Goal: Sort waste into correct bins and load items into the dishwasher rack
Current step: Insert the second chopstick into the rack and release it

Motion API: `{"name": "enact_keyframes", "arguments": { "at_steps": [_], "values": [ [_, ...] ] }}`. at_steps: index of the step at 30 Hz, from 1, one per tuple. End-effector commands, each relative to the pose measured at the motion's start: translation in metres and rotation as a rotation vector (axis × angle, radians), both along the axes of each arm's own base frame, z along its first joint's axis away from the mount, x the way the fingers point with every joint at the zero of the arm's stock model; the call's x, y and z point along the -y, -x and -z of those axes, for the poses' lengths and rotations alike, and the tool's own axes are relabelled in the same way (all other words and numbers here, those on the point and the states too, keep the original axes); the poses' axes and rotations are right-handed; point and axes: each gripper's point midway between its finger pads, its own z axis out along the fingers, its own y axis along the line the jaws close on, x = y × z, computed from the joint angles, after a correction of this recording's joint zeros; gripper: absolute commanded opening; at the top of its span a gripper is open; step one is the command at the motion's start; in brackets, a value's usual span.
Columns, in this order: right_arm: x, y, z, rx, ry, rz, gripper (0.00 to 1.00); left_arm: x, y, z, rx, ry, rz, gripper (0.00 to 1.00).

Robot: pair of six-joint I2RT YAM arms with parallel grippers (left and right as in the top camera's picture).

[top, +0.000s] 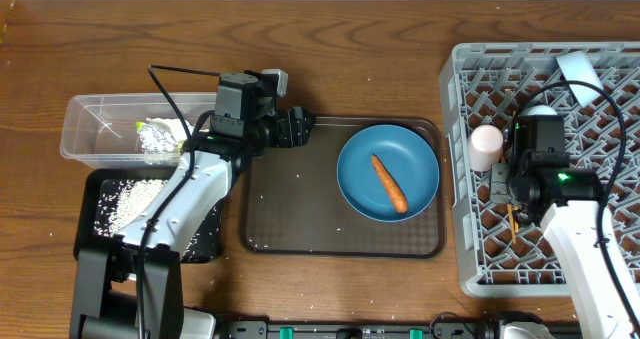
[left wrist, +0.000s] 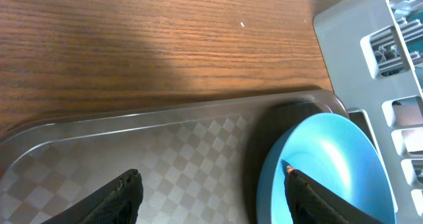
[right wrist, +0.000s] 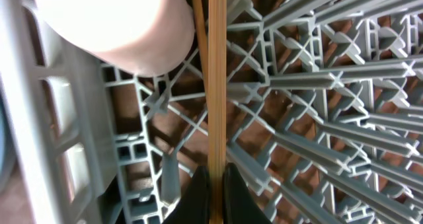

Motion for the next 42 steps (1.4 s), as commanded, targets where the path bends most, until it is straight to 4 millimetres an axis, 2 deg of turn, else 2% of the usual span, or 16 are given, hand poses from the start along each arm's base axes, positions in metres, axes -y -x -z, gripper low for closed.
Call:
{"name": "enact_keyframes", "arguments": {
  "at_steps": [1, 11, 17, 18, 21, 25, 27, 30, 33, 34, 35, 37, 40, 42],
  "values": [
    [0.008, 0.001, 0.007, -0.008, 0.047, -0.020, 0.01, -0.002, 0.000, 0.003, -0.007, -0.008, -0.012, 0.72],
    [0.008, -0.023, 0.001, 0.064, 0.117, -0.163, 0.01, -0.002, 0.000, 0.003, -0.007, -0.008, -0.012, 0.72],
    [0.008, -0.029, -0.001, 0.077, 0.131, -0.189, 0.02, -0.002, 0.000, 0.003, -0.007, -0.008, -0.012, 0.72],
    [0.008, -0.030, -0.002, 0.084, 0.132, -0.188, 0.10, -0.002, 0.000, 0.003, -0.007, -0.008, -0.012, 0.72],
    [0.008, -0.031, -0.003, 0.090, 0.132, -0.188, 0.21, -0.002, 0.000, 0.003, -0.007, -0.008, -0.012, 0.72],
    [0.008, -0.031, -0.003, 0.089, 0.132, -0.187, 0.26, -0.002, 0.000, 0.003, -0.007, -0.008, -0.012, 0.72],
    [0.008, -0.031, -0.003, 0.089, 0.132, -0.187, 0.37, -0.002, 0.000, 0.003, -0.007, -0.008, -0.012, 0.72],
    [0.008, -0.033, -0.004, 0.104, 0.126, -0.172, 0.44, -0.002, 0.000, 0.003, -0.007, -0.008, -0.012, 0.72],
    [0.006, -0.036, -0.009, 0.135, 0.098, -0.139, 0.56, -0.002, 0.000, 0.003, -0.007, -0.008, -0.012, 0.72],
    [0.005, -0.036, -0.012, 0.146, 0.090, -0.129, 0.62, -0.002, 0.000, 0.003, -0.007, -0.008, -0.012, 0.72],
    [0.005, -0.038, -0.016, 0.167, 0.080, -0.105, 0.74, -0.002, 0.000, 0.003, -0.007, -0.008, -0.012, 0.72],
    [0.005, -0.039, -0.021, 0.189, 0.073, -0.091, 0.82, -0.002, 0.000, 0.003, -0.007, -0.008, -0.012, 0.72],
    [0.005, -0.039, -0.033, 0.227, 0.072, -0.087, 0.86, -0.002, 0.000, 0.003, -0.007, -0.008, -0.012, 0.72],
    [0.004, -0.038, -0.038, 0.255, 0.048, -0.058, 0.91, -0.002, 0.000, 0.003, -0.006, -0.007, -0.012, 0.91]
  ]
}}
